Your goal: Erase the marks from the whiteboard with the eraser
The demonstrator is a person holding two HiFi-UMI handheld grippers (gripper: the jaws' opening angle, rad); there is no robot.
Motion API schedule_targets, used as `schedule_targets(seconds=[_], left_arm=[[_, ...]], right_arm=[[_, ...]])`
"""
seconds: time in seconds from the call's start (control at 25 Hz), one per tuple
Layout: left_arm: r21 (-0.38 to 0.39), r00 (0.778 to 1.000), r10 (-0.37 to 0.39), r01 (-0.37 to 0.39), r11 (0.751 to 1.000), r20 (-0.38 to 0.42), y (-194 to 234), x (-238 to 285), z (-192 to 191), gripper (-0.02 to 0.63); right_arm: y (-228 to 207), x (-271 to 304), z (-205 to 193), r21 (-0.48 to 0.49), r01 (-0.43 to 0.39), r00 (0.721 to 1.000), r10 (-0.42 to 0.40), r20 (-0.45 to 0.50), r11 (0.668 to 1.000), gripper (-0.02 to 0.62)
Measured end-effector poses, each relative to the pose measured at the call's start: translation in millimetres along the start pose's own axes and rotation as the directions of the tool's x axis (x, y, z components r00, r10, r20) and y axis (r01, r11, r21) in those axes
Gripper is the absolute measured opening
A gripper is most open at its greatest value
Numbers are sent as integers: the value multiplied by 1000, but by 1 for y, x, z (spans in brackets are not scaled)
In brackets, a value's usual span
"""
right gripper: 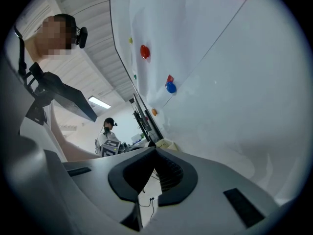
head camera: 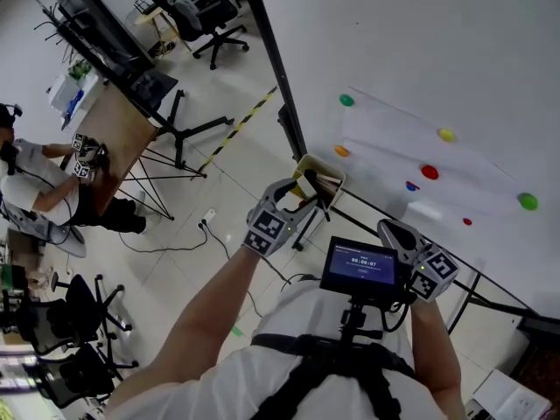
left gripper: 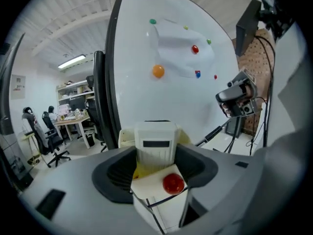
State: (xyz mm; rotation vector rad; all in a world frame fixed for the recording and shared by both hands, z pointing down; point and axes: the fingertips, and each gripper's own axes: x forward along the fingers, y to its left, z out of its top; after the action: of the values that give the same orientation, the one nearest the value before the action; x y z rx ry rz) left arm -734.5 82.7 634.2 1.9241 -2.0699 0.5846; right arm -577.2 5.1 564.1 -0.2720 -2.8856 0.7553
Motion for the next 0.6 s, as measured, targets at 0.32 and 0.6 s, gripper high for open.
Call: schedule_targets(seconds=[0.32,0.6], left_arm=[[68,995,-93,91,993,20,-6,-6,3,288],[-39,990,133,-132,991,47,6,2,1,284]], right_arm=[[4,-8,-3,5,38,999,-38,14,999,11],[-6,-11,-2,26,68,997,-69,22,997,11]])
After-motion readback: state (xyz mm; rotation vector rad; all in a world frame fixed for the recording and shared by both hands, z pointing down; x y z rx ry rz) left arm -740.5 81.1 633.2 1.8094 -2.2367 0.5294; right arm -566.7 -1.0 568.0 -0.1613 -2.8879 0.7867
